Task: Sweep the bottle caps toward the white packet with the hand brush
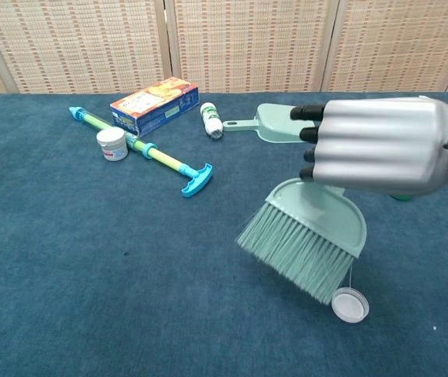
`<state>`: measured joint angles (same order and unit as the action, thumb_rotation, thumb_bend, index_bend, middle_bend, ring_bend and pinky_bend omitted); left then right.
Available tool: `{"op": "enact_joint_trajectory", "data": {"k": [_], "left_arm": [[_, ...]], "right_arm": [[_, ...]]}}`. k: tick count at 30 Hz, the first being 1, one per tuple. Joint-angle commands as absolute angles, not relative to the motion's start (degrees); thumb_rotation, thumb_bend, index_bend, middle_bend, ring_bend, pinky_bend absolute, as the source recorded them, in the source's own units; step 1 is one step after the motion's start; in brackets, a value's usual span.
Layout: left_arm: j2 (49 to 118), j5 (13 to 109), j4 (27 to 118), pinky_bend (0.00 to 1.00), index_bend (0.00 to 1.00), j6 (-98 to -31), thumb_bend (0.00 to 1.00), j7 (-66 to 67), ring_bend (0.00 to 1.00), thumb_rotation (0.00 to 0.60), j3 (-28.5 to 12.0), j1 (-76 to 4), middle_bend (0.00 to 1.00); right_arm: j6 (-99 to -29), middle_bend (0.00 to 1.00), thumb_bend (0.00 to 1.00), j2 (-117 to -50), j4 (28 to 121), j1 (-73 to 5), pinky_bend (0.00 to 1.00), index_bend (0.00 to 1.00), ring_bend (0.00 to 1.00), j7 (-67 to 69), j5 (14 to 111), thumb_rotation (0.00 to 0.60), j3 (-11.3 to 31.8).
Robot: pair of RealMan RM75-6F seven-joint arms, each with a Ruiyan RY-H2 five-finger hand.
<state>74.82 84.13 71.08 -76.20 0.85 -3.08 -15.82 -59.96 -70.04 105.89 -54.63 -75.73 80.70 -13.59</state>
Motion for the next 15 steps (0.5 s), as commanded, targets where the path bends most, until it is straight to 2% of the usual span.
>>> {"op": "enact_joint_trajectory", "data": {"k": [1, 15], "left_arm": [[74.8, 84.2, 71.1, 0.11, 0.00, -76.3, 0.49, 0.8, 0.00, 0.600, -3.1, -15.8, 0.00], [75.3, 84.7, 71.3, 0.11, 0.00, -76.3, 0.49, 2.0, 0.00, 0.600, -2.6, -15.7, 0.00]], "right_arm": [[-58.8, 0.67, 0.41, -68.9, 108.5, -54.0, 0.15, 0.94, 0.32, -75.9, 82.8, 0.600, -14.1], [-54.6, 0.67, 0.41, -65.4, 110.5, -50.9, 0.15, 0.95, 0.32, -84.4, 85.2, 0.600, -15.1]]}}
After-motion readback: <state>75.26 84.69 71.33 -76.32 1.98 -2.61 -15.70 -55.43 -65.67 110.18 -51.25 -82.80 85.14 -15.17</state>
